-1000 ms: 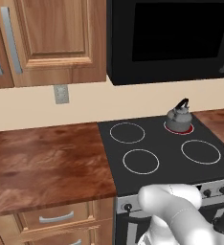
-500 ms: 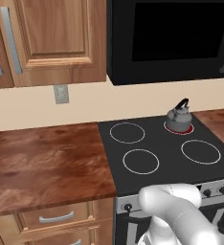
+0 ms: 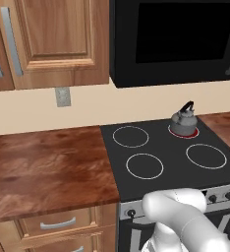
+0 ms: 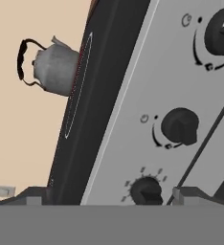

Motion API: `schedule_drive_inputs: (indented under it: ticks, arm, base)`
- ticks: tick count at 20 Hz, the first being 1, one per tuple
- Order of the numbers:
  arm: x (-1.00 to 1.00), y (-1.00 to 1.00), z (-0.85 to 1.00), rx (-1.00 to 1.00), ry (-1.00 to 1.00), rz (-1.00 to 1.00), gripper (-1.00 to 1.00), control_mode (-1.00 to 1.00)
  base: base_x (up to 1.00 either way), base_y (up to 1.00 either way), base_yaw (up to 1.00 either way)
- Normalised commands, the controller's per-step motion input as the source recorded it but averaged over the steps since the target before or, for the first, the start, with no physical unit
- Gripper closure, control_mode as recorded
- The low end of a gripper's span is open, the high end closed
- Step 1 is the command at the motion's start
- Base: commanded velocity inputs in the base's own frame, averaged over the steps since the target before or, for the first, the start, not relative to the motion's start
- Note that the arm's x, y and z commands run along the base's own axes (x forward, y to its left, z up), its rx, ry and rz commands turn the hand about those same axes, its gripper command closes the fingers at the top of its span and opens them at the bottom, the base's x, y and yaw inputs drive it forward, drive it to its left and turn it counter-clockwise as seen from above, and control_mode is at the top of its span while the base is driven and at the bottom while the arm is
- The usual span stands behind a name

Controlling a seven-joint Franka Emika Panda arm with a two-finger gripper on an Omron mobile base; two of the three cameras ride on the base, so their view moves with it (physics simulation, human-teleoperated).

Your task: Lower the heat of the kettle.

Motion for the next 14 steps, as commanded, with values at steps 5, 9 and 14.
schedule_drive_inputs:
  ticks: [5, 9, 14]
  arm:
    - [0.04, 0.0, -0.14, 0.0, 0.0, 0.0, -1.0, -1.0]
    - [0.03, 0.0, -0.16, 0.0, 0.0, 0.0, -1.0, -1.0]
    - [0.04, 0.0, -0.13, 0.0, 0.0, 0.0, -1.0, -1.0]
  base:
    - [0.0, 0.0, 0.0]
    - [0.0, 0.0, 0.0]
    - [0.0, 0.0, 0.0]
